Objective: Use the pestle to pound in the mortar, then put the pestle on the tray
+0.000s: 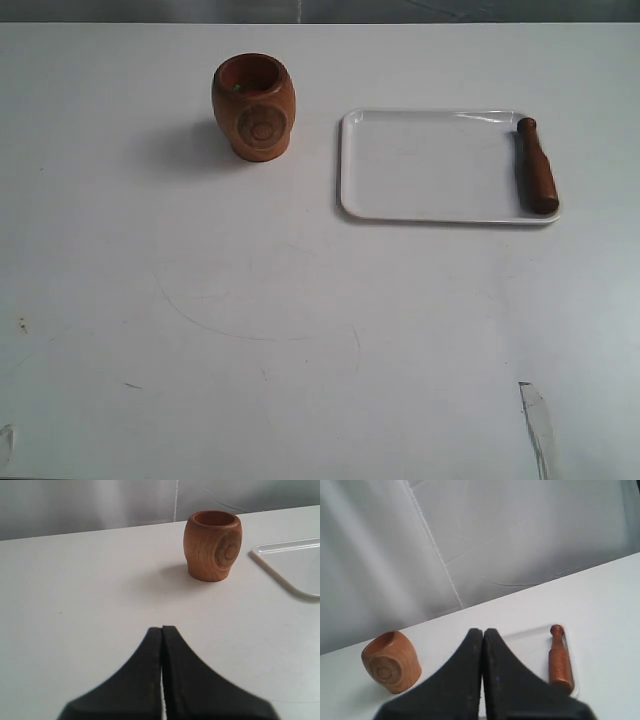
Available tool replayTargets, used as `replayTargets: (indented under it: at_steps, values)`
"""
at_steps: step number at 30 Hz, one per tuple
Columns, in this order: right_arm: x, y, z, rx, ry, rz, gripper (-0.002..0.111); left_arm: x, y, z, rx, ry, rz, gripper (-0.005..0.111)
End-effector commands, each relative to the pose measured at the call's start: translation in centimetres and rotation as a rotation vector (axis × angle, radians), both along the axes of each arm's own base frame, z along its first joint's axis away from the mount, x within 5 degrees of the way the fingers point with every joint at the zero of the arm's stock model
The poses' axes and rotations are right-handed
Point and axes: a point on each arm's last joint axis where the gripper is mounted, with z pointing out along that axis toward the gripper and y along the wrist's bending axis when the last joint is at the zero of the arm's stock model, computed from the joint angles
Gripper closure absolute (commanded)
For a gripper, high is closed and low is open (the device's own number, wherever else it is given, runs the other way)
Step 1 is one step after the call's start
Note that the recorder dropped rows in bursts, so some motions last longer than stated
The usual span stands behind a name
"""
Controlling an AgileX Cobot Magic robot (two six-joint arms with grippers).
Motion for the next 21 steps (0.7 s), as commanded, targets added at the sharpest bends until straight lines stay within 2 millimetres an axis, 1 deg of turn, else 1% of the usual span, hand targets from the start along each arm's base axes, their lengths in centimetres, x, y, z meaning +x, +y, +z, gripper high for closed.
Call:
replayTargets:
  at_steps: [1,4,6,11,16,21]
  values:
    - [-0.2,0.5,0.7,0.049,-0.083,0.056,0.108,0.0,-0.1,0.0,-0.015,-0.004,-0.006,0.107]
    - [-0.5,0.9,1.6,-0.003,-0.199,0.108,0.108,0.0,-0.1,0.0,-0.015,-0.004,-0.006,0.107]
    - [-0.5,0.9,1.7,-0.06,-0.238,0.103,0.108,0.0,-0.1,0.0,-0.015,-0.004,-0.006,0.107]
    - [-0.2,0.6,0.9,-0.205,-0.186,0.058,0.108,0.0,-0.1,0.0,-0.015,-0.004,-0.006,0.107]
    - [-0.2,0.6,0.7,-0.424,-0.239,0.054,0.108,0.0,-0.1,0.0,-0.015,-0.004,-0.006,0.107]
    - [-0.2,0.5,0.5,-0.555,-0.25,0.044,0.108,0.0,-0.1,0.0,-0.015,-0.004,-0.006,0.107]
